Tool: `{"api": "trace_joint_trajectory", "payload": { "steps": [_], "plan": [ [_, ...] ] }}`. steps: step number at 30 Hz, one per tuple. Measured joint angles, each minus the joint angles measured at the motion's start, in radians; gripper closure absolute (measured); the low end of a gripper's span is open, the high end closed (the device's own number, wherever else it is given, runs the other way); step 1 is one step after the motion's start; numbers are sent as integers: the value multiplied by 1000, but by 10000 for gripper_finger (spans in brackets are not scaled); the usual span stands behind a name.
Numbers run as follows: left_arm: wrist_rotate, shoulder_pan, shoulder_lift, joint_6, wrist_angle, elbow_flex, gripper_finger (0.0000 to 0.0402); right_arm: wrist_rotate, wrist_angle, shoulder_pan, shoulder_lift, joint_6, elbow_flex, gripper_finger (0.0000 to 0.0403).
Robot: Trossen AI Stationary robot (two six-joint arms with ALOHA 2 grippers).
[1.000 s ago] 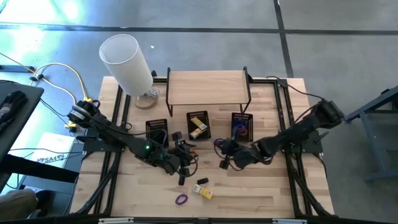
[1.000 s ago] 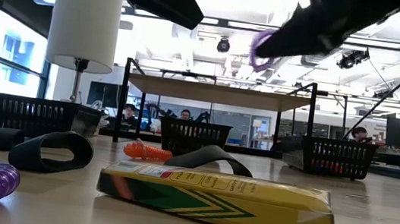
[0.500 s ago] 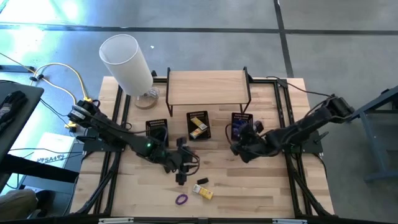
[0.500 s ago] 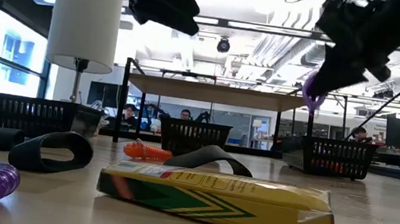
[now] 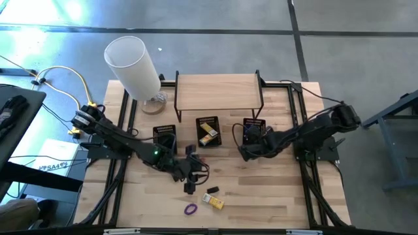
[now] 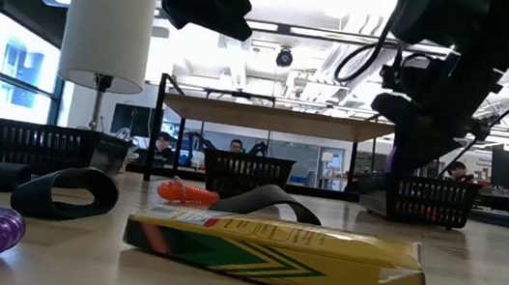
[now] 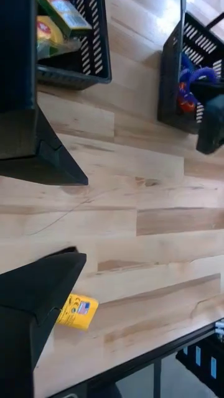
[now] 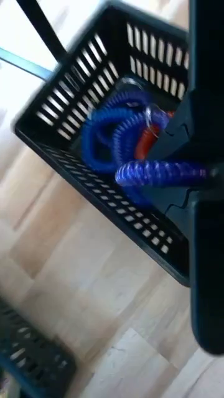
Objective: Pick & Place Office Desk Supplies
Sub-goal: Put the purple spring keychain into the right black bin, then put the black rubber band into the left black bin
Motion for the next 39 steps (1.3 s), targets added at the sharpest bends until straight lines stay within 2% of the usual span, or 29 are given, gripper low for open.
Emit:
{"api": "trace_joint_trajectory", "payload": {
  "steps": [7, 13, 16, 19, 26, 30, 35, 39],
  "plan": [
    [0, -10, 0, 1, -4, 0, 223, -12, -4, -10, 1, 14, 0, 296],
    [1, -10, 0, 1, -17, -1, 223, 86, -7, 6, -38, -44, 0, 245],
    [46, -10, 0, 1, -38, -1, 223, 147, 36, 43, -90, -169, 0, 239],
    [112, -15, 0, 1, -55, -1, 223, 151, 122, 92, -122, -306, 0, 238],
    [134, -36, 0, -5, -83, -1, 223, -29, 349, 175, -135, -547, 0, 237],
    [146, -55, 0, -56, -113, -1, 223, -84, 439, 204, -132, -585, 1, 237],
    [206, -68, 0, -133, -225, -1, 223, -79, 494, 229, -132, -594, 0, 237],
    [212, -67, 0, -197, -329, -1, 223, -79, 518, 229, -132, -609, 1, 237]
  ]
}}
